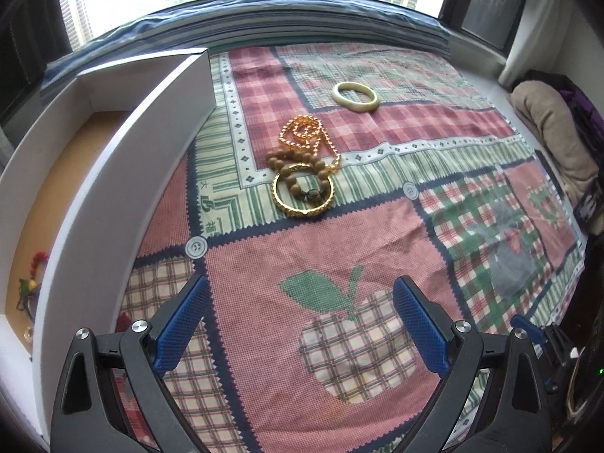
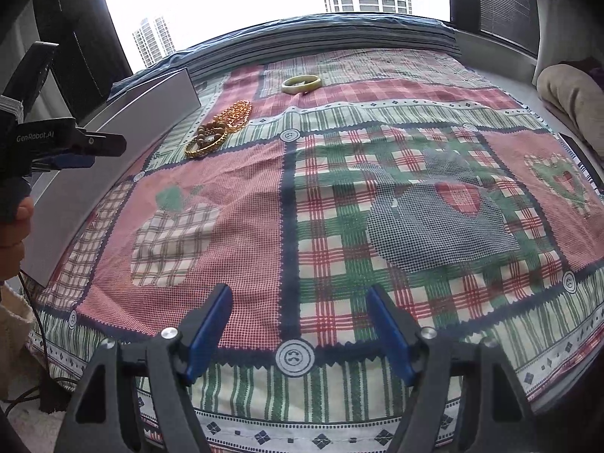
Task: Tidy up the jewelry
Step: 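Move both grippers toward the wooden bead bracelet and gold bangle, then close the left gripper on the wooden bead bracelet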
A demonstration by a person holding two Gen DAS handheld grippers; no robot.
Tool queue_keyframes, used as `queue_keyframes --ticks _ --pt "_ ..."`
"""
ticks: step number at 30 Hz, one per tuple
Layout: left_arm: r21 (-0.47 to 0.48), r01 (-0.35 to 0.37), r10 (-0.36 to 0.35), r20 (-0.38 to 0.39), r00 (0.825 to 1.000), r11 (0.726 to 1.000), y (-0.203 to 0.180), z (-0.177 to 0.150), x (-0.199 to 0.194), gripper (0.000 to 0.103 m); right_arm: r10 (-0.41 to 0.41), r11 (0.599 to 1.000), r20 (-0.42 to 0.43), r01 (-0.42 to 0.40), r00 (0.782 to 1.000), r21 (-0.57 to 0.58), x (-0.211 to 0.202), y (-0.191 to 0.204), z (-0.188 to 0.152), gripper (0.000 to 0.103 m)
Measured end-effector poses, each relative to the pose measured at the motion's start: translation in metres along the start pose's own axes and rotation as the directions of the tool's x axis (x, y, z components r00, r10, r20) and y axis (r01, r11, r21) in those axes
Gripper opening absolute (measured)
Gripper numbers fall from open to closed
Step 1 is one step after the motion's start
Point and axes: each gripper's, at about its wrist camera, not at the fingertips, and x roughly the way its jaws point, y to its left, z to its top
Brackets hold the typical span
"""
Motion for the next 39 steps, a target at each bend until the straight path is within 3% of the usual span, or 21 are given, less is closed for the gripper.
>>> queue_keyframes --ticks 21,26,30,32,35,37,39 --pt "-0.033 -0.005 0.004 -0.045 0.999 0.999 0.013 0.023 0.024 0.098 -0.002 1.000 -0.005 0.002 1.000 0.024 0.004 -0.013 0.002 0.075" --pt "-0.128 0.081 -0.085 -0.024 0.996 0.989 0.035 0.050 0.025 0.098 -0.008 0.999 0.007 0.008 1.000 0.036 0.001 -0.018 0.003 0.075" --pt "-0.176 0.122 -0.130 -0.033 0.991 0.977 0.040 0.056 0.047 0.097 -0.011 0.999 0.006 0.011 1.000 0.052 0.001 -0.022 0.002 0.075" --pt "-0.131 0.097 -0.106 -0.062 0.992 0.987 0.028 0.057 0.065 0.091 -0.005 0.998 -0.003 0.005 1.000 0.056 0.003 -0.023 0.002 0.075" --pt "-0.051 0.002 -0.005 -0.063 0.998 0.999 0.018 0.065 0.090 0.082 -0.005 0.999 -0.001 0.005 1.000 0.042 0.002 -0.020 0.003 0.075" --pt "-0.054 -0.056 0.053 -0.057 0.997 0.997 0.022 0.071 0.105 0.075 -0.007 0.999 0.008 0.007 1.000 0.038 -0.001 -0.019 0.004 0.075" --pt "-0.098 -0.061 0.055 -0.055 0.997 0.993 0.031 0.075 0.115 0.069 -0.007 0.999 0.013 0.007 1.000 0.039 -0.003 -0.020 0.004 0.075"
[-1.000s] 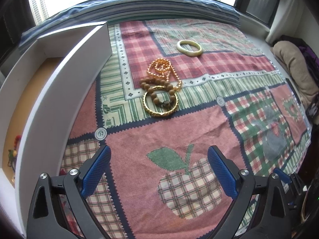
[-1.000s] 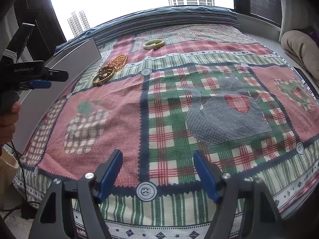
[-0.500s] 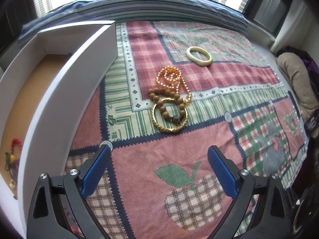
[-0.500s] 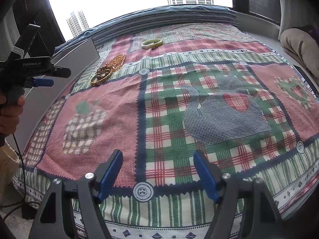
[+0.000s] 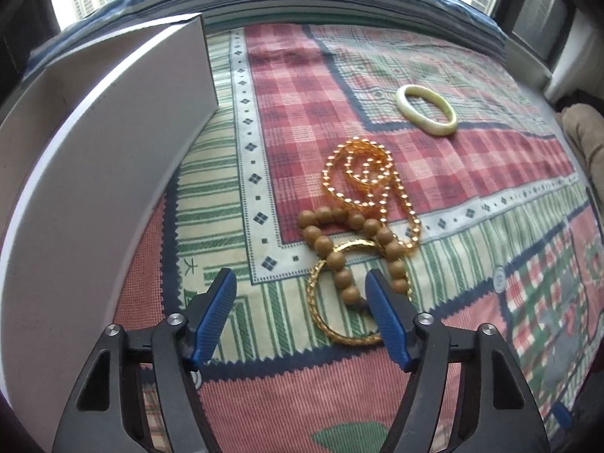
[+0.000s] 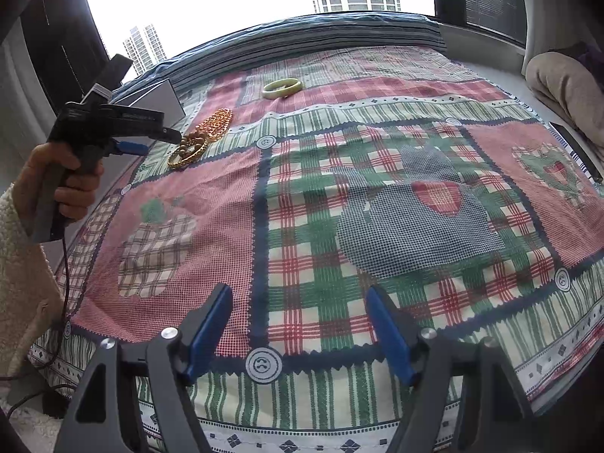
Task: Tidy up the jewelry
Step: 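Close the left gripper on the wooden bead bracelet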
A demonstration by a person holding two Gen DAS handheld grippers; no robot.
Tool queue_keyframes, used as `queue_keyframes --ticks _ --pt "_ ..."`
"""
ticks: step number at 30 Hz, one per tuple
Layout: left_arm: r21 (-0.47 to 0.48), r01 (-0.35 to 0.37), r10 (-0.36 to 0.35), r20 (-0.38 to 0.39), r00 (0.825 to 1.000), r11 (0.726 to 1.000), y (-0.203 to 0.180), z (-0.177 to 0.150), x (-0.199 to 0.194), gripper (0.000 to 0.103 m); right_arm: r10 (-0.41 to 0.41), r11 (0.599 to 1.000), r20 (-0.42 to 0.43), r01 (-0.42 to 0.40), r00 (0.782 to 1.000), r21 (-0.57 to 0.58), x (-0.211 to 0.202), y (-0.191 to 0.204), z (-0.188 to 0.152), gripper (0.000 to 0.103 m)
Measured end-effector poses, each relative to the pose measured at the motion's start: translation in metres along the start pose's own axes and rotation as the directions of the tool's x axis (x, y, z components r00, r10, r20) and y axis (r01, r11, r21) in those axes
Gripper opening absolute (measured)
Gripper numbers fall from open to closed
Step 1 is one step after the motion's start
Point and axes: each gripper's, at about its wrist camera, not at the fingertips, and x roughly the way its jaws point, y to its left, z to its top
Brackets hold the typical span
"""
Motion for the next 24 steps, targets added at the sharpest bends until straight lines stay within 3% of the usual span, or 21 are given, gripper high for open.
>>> queue_keyframes --ticks 3,6,7,9,10,14,24 --pt "-0.055 0.053 -0.053 0.000 0.999 0.997 0.009 0.006 0.011 0.061 -0.002 1.000 -0.006 0.002 1.000 0.000 0.000 -0.001 -0.002 0.075" --pt "-0.018 0.043 -0.042 0.013 0.999 0.999 0.001 0.009 0.016 0.052 -0.003 1.000 -0.028 0.003 1.000 0.009 0.006 -0.005 -0.005 0.075" --pt "-0.005 0.050 -0.050 0.017 0.999 0.999 -0.002 0.011 0.017 0.046 -0.002 1.000 -0.032 0.002 0.999 0.014 0.008 -0.006 -0.005 0.075" --pt "-0.004 0.103 -0.103 0.014 0.995 0.995 -0.005 0.015 0.018 0.020 -0.001 1.000 -0.034 0.002 0.999 0.020 0.010 -0.006 -0.005 0.075" --pt "-0.011 0.106 -0.105 0.007 0.994 0.994 -0.006 0.017 0.018 0.014 -0.002 1.000 -0.034 0.002 0.999 0.018 0.010 -0.006 -0.005 0.075" --pt "-0.026 0.094 -0.093 0.016 0.996 0.995 -0.004 0.016 0.011 0.012 -0.008 1.000 -0.015 0.008 1.000 0.004 0.005 -0.004 -0.001 0.075" --pt "-0.063 0.235 -0.225 0.133 0.965 0.970 0.016 0.002 -0.091 0.009 -0.004 1.000 -0.007 0.004 1.000 0.014 0.000 -0.003 -0.002 0.075"
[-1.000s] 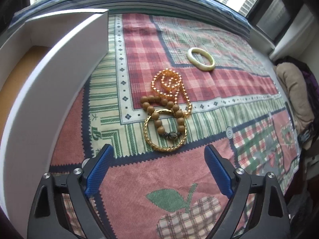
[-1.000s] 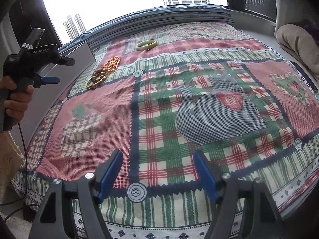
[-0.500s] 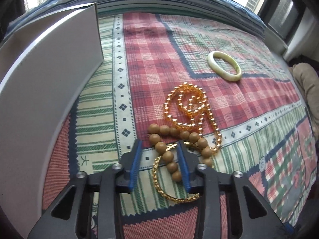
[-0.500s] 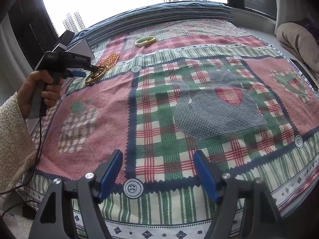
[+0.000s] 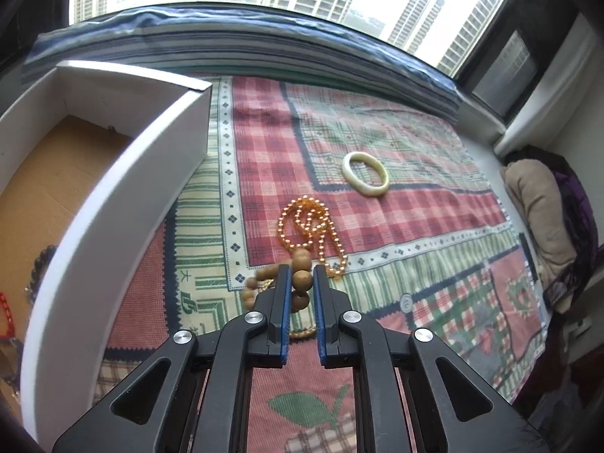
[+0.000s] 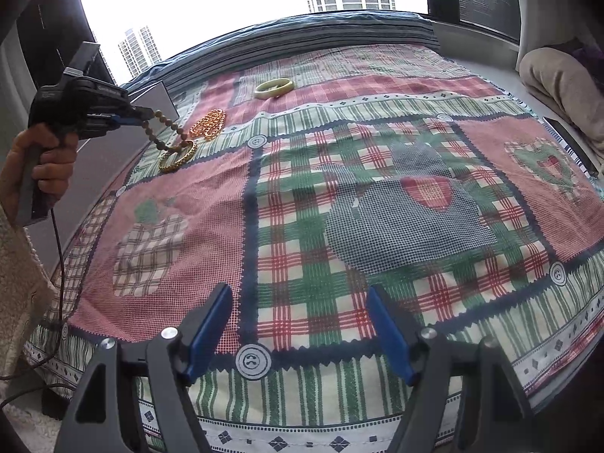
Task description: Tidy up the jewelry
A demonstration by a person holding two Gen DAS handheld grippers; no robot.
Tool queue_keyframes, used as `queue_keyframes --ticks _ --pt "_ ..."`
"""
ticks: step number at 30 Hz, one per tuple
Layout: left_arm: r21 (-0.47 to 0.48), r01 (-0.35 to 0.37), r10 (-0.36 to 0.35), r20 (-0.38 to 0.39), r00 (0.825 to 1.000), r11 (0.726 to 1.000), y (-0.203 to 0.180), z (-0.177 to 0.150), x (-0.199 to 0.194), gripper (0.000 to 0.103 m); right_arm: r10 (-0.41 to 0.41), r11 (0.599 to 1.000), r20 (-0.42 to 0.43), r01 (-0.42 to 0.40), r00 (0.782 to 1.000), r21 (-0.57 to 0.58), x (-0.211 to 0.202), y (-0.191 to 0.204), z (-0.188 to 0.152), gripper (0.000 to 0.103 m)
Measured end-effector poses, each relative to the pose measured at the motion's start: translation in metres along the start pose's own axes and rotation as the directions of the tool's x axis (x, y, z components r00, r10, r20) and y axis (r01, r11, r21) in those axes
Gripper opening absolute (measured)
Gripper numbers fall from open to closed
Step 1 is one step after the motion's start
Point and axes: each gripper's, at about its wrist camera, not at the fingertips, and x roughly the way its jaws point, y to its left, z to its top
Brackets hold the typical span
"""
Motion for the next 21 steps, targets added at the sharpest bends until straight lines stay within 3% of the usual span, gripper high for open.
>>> queue_keyframes --ticks 9,16,21 --pt "0.014 0.049 -0.049 -0.007 0.999 0.999 0.001 -0.035 -0.055 0.009 0.005 1.000 0.019 -0.005 1.000 -0.030 -0.010 0.013 -0.001 0.075" --pt "0.005 0.056 -0.056 -0.079 0.995 0.998 0.007 -0.075 -0.046 0.009 0.014 0.999 0.016 -0.013 1.000 -0.052 -0.012 0.025 -0.003 0.075" --pt "-0.039 0.003 -0.008 -0.118 0.993 0.999 0.039 -0.103 -0.033 0.009 0.015 0.997 0.015 -0.014 1.000 -0.070 -0.013 0.031 -0.003 0.075"
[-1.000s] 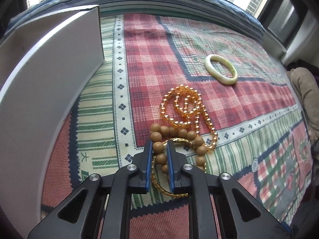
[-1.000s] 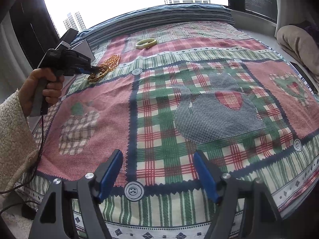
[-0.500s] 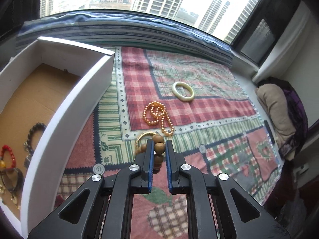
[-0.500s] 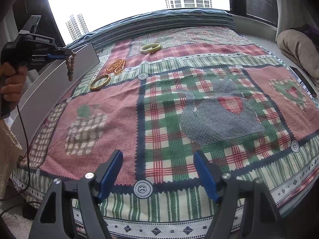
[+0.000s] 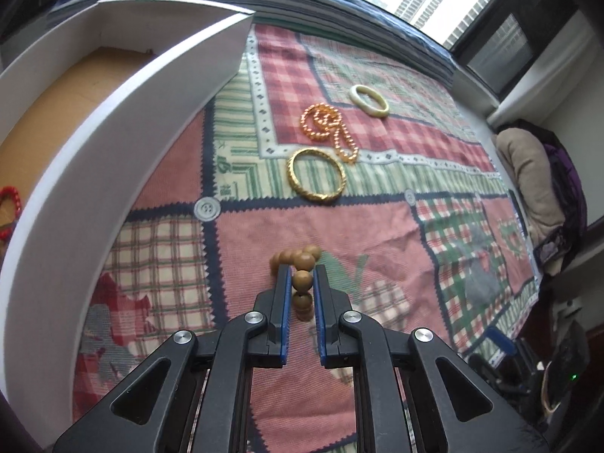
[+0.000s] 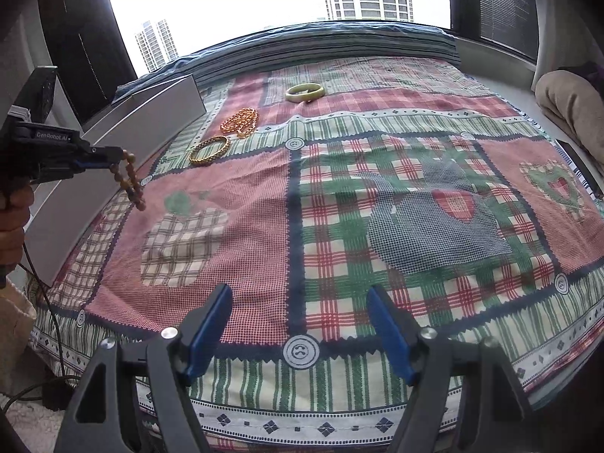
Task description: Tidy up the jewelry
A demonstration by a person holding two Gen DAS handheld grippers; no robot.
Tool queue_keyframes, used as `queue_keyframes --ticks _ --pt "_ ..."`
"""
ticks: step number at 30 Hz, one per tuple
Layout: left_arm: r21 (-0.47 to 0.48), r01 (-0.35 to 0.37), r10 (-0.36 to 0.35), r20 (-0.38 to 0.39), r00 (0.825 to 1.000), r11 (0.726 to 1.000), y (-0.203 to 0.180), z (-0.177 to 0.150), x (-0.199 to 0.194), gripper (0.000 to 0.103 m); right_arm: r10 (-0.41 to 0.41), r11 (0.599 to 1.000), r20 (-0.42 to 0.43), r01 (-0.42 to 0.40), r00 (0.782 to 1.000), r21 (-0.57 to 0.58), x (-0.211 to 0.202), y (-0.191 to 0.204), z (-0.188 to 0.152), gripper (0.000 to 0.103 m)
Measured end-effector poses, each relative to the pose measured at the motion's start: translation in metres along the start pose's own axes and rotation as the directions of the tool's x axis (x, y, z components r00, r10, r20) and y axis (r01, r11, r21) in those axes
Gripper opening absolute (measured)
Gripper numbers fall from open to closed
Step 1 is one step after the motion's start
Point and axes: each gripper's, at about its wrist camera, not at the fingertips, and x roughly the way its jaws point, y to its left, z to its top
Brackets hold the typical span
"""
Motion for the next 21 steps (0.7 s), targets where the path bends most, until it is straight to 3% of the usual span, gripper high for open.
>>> queue_keyframes --ticks 7,9,10,11,13,17,21 --pt "-0.039 -0.117 0.117 -0.010 0.993 0.992 0.049 -0.027 0.002 0.012 0.002 1.000 -0.009 -0.001 1.000 0.006 0.002 -0.001 0.001 0.075" --pt "-0.056 -0.114 0.114 -0.008 0.993 0.992 0.058 -0.033 -0.003 0.032 0.010 1.000 -0.005 -0.010 1.000 0.008 -0.001 -0.001 0.002 0.075" --pt "-0.069 -0.110 0.110 0.002 0.994 0.992 0.062 -0.036 -0.008 0.052 0.012 1.000 0.000 -0.012 1.000 0.006 -0.003 -0.001 0.003 0.075" --pt "-0.077 -0.108 0.110 0.019 0.994 0.991 0.065 -0.038 -0.013 0.062 0.008 1.000 0.005 -0.008 1.000 0.004 -0.004 -0.001 0.004 0.075" --pt "-0.066 -0.107 0.110 0.042 0.993 0.992 0.068 -0.043 -0.022 0.064 -0.002 1.000 0.007 0.002 1.000 0.003 -0.005 -0.003 0.005 0.075" --pt "0.068 -0.123 0.118 0.067 0.991 0.990 0.048 -0.048 -0.026 0.064 -0.008 1.000 -0.013 0.008 1.000 0.012 -0.001 -0.002 0.004 0.075" --pt "0.273 -0.143 0.115 0.116 0.987 0.951 0.004 -0.051 -0.020 0.064 0.006 1.000 -0.028 -0.006 1.000 -0.004 0.004 0.009 0.002 0.075"
